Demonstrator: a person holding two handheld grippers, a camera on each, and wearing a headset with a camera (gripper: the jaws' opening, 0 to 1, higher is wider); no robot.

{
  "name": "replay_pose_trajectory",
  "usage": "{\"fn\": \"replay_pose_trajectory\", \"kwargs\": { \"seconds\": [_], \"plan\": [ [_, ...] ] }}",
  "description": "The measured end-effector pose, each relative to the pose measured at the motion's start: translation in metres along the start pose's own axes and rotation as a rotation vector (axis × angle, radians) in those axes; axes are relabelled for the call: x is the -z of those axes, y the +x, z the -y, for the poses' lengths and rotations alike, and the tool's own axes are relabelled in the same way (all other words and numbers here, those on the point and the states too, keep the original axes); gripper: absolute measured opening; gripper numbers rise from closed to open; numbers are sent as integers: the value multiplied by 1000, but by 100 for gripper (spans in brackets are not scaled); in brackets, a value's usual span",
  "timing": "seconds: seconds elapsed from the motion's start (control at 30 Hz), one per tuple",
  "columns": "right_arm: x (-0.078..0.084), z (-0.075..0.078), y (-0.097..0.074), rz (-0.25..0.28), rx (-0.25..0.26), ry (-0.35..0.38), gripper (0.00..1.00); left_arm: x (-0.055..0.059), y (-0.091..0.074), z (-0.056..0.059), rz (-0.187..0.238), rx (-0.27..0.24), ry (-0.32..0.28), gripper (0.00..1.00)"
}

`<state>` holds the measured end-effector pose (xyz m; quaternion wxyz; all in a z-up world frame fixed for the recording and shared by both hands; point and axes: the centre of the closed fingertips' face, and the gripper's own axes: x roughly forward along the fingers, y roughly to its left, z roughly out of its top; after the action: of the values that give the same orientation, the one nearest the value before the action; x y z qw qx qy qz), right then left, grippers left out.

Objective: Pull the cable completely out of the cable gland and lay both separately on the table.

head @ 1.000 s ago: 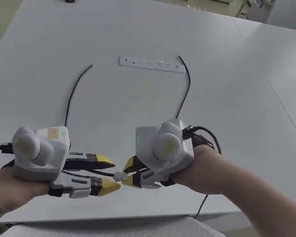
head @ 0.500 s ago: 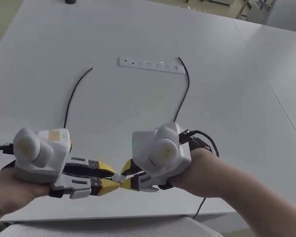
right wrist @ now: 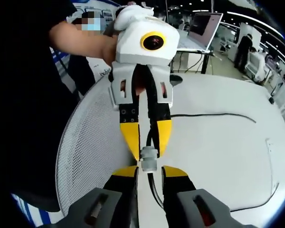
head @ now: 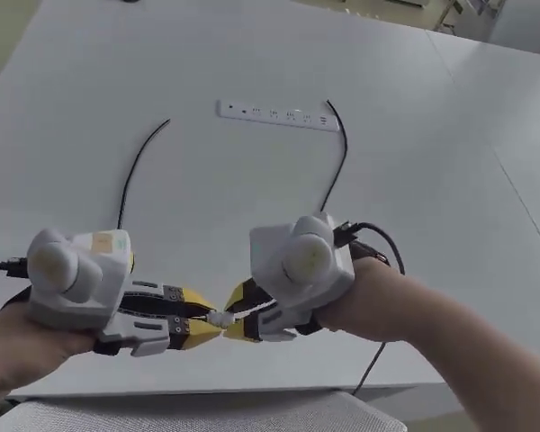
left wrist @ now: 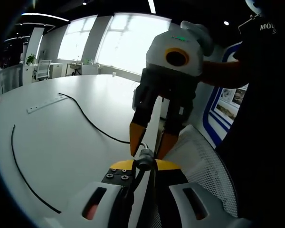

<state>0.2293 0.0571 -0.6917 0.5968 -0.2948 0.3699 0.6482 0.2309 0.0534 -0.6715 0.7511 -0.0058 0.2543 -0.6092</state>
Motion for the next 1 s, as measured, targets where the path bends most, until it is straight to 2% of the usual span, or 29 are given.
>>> {"fn": "replay_pose_trajectory", "kwargs": {
  "seconds": [0.07,0.1,0.13,0.17,0.2,0.27,0.4,0.47,0.73,1.0],
  "plan": [
    [-2,-5,-2,23,-55,40,24,-1,0,0,-5,-5,9,15],
    [-1,-7,-5,24,-99,71,22,-1,-1,0,-11,-7,19,15],
    [-7,-1,-9,60,-154,127,22,-2,-1,1,-13,-8,37,15],
    [-7,0,-9,65,-157,130,21,-3,-2,2,-15,-9,56,15],
    [-12,0,-10,83,-196,162,20,-2,-1,2,-26,-14,75,15],
    [-16,0,-10,92,-236,184,21,-1,0,4,-34,-14,90,15],
    [-12,1,-7,65,-279,189,20,0,1,5,-46,-14,124,15],
    [-10,-2,-7,51,-322,208,19,0,1,5,-51,-14,140,15],
    [-9,-4,-5,42,-382,234,14,-3,1,2,-59,-15,204,15],
    [-6,-7,-3,37,-468,283,9,1,4,1,-94,6,264,15]
  ]
}}
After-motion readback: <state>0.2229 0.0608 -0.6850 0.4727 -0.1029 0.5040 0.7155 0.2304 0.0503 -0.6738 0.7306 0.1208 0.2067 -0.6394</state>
